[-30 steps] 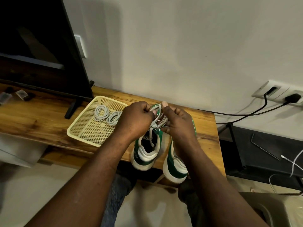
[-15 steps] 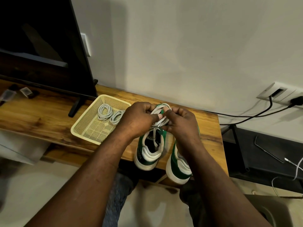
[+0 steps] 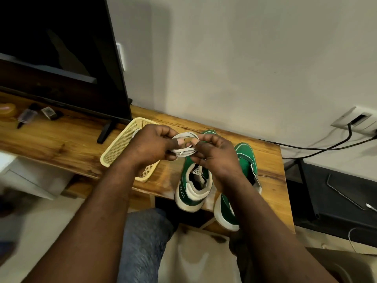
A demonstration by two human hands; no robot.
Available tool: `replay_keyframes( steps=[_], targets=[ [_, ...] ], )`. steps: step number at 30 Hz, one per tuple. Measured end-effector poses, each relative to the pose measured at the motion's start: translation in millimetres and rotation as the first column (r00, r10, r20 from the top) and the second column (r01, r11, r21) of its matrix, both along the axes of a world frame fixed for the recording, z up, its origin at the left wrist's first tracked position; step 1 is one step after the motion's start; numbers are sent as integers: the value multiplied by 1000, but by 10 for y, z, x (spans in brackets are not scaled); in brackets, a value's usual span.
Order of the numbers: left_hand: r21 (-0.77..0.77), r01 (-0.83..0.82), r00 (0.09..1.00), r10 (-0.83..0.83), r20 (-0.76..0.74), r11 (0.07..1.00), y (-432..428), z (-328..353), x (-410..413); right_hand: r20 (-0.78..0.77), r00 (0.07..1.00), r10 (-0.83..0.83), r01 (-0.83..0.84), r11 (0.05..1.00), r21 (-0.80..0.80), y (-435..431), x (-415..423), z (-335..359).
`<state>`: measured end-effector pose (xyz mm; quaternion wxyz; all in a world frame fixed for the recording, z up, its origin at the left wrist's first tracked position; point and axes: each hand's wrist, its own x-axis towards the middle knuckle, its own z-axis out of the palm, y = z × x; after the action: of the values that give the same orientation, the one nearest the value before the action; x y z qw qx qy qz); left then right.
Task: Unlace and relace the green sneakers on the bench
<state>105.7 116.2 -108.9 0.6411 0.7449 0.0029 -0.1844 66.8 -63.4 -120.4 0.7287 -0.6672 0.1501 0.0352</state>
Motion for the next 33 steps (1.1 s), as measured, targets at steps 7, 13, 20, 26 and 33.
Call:
replay_keyframes(
  steps=[7,13,20,26,33],
  targets=[
    [-304,-229,960,163,-227,925,508,-180,-99,-49,998,34,-30,997,76,430,88,-147],
    [-174,-372,920,338,-197,912,609,-358,-71,-50,996,68,-68,998,5,654,195,-268],
    [175,-435,900,434,45,883,836,-630,25,-34,994,104,-109,952,-285,1034,486,-529],
    [564,-474,877,419,234,676,1150,-785,150,-60,979,194,-197,838,-509,1495,910,-743],
    [727,-384,911,361,199,568,1148,-877,236,-135,960,245,-272,705,-655,1713,1142,-980]
  ],
)
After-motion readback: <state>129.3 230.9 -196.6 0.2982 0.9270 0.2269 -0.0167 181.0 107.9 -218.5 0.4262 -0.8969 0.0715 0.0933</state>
